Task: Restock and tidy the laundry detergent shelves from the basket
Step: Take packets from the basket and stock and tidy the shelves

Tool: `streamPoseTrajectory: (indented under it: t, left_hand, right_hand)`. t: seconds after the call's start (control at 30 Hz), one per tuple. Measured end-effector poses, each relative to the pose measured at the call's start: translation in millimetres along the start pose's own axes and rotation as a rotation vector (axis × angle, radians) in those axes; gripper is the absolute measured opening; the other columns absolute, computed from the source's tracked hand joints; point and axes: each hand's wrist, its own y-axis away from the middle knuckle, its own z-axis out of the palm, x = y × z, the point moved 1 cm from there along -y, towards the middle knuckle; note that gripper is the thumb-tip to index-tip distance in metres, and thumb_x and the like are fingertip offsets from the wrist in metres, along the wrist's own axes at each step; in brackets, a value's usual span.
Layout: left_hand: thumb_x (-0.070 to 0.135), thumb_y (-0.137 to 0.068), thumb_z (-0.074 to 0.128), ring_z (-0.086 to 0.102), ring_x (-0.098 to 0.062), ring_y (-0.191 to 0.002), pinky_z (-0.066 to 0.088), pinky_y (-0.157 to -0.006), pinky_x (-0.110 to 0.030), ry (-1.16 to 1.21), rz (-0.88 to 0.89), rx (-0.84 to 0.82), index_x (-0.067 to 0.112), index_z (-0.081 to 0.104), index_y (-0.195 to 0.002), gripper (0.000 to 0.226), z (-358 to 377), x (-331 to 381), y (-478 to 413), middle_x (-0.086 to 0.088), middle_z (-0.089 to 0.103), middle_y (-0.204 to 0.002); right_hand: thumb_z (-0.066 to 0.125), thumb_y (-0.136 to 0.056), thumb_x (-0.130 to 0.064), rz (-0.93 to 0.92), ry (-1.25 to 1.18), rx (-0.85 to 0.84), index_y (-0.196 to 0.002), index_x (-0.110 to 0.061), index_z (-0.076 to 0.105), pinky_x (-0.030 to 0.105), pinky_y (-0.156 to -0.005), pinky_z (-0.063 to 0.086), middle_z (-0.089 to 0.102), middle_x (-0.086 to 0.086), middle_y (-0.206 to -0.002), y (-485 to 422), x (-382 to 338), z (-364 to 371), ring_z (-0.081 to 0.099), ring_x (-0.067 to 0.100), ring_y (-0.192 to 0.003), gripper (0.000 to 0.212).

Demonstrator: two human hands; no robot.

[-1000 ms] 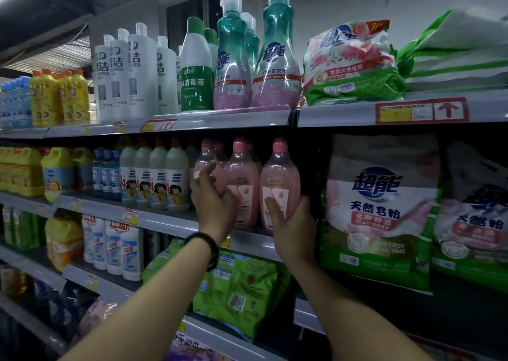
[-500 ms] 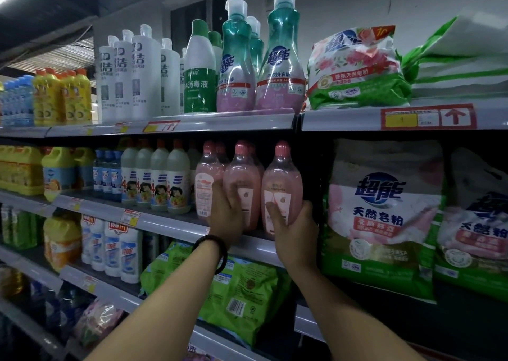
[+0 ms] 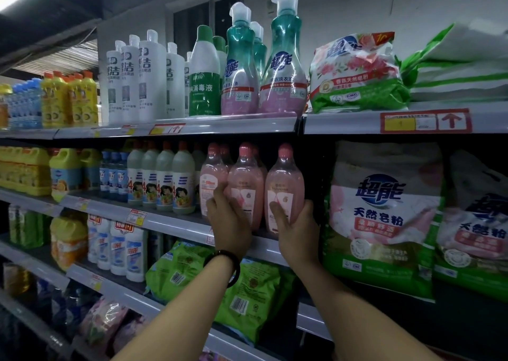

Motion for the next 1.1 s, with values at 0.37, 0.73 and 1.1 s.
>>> streamPoseTrajectory:
  t: [0.37, 0.73, 1.1]
  left_hand:
    - [0.032, -0.081, 0.08, 0.054, -0.036, -0.129, 0.052, -0.101, -0.046, -0.199, 0.086, -0.245, 0.01, 0.027, -0.158, 0.097, -3, -4, 4, -0.015, 0.052, -0.141]
    - [0.036, -0.073, 0.081, 0.056, -0.026, -0.13, 0.036, -0.11, -0.07, -0.184, -0.02, -0.305, 0.033, 0.02, -0.158, 0.105, -12, -1, -4, 0.004, 0.058, -0.139]
    - [0.053, -0.073, 0.077, 0.058, -0.018, -0.12, 0.032, -0.112, -0.067, -0.117, -0.084, -0.338, 0.048, 0.022, -0.154, 0.098, -19, -5, -7, 0.01, 0.059, -0.131]
  right_hand:
    - [0.081, -0.085, -0.056, 0.042, 0.051, -0.057, -0.117, -0.024, 0.062, 0.009, -0.061, 0.044, 0.071, -0.014, -0.099, -2, -6, -9, 0.061, -0.01, -0.079, 0.049]
    - [0.079, -0.084, -0.061, 0.053, 0.075, -0.018, -0.115, -0.025, 0.062, 0.013, -0.061, 0.047, 0.073, -0.012, -0.1, 5, -12, -6, 0.067, -0.001, -0.079, 0.051]
    - [0.075, -0.085, -0.065, 0.058, 0.121, 0.022, -0.11, -0.023, 0.057, 0.014, -0.058, 0.042, 0.069, -0.013, -0.092, 11, -14, -1, 0.064, 0.008, -0.075, 0.052]
